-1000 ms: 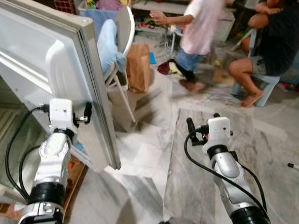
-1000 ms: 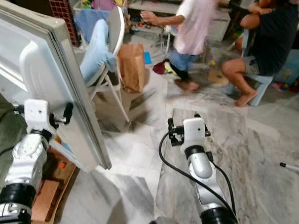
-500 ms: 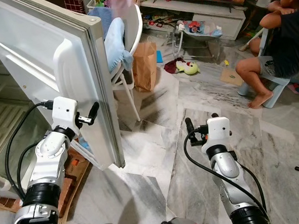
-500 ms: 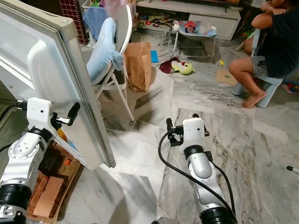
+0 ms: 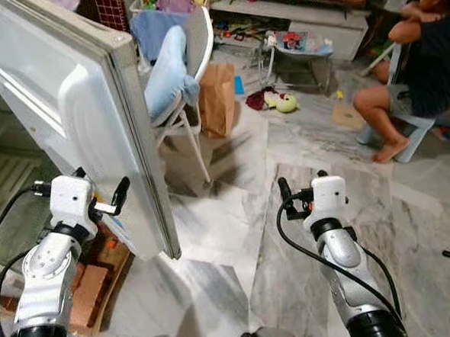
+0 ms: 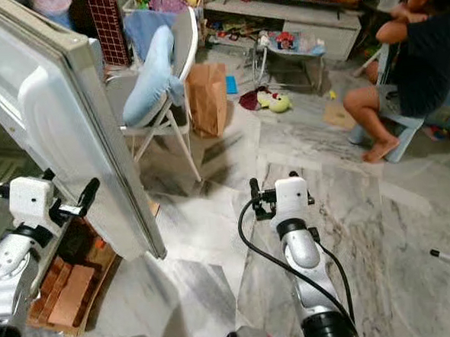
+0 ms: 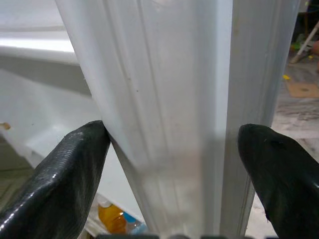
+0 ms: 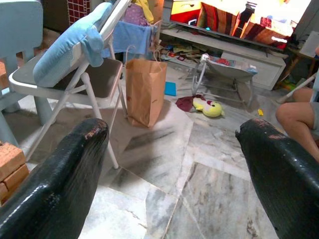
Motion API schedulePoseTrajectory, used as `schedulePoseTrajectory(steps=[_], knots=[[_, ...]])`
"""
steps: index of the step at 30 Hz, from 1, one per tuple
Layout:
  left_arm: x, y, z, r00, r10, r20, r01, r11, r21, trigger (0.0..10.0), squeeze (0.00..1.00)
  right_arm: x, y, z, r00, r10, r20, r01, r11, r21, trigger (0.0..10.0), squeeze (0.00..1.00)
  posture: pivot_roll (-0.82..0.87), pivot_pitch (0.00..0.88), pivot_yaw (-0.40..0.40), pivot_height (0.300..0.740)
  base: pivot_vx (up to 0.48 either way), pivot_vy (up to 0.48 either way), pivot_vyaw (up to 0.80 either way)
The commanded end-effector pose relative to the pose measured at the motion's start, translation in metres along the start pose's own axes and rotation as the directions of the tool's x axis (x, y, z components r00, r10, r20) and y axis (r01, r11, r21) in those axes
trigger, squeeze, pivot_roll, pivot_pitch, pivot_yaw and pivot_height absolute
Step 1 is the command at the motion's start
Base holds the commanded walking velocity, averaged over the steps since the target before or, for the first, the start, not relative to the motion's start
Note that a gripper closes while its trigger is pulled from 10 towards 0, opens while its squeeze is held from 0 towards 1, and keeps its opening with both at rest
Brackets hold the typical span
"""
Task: Restocking fridge
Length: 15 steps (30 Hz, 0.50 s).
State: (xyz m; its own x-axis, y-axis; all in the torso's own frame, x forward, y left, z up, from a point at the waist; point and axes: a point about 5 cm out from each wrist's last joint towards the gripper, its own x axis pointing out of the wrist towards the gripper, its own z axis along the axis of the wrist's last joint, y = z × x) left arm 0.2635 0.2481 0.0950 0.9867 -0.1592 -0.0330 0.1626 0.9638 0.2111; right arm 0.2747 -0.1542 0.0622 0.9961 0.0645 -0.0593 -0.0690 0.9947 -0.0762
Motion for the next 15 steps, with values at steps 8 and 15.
schedulePoseTrajectory(steps=[8,15], knots=[[-0.017,-0.002,-0.002,0.993,0.119,0.001,-0.119,0.992,0.042,10.0,0.0,0.001,-0.004,-0.001,1.0,-0.006,-0.004,0.006,1.0,-0.001,10.0,0.0,0.07,0.049,-0.088,0.74,0.0,0.0,0.0],[-0.023,0.012,-0.001,0.943,0.333,0.003,-0.333,0.94,0.071,10.0,0.0,0.003,-0.002,-0.001,1.0,-0.002,-0.004,0.002,1.0,0.0,10.0,0.0,0.08,0.045,-0.088,0.74,0.0,0.0,0.0]])
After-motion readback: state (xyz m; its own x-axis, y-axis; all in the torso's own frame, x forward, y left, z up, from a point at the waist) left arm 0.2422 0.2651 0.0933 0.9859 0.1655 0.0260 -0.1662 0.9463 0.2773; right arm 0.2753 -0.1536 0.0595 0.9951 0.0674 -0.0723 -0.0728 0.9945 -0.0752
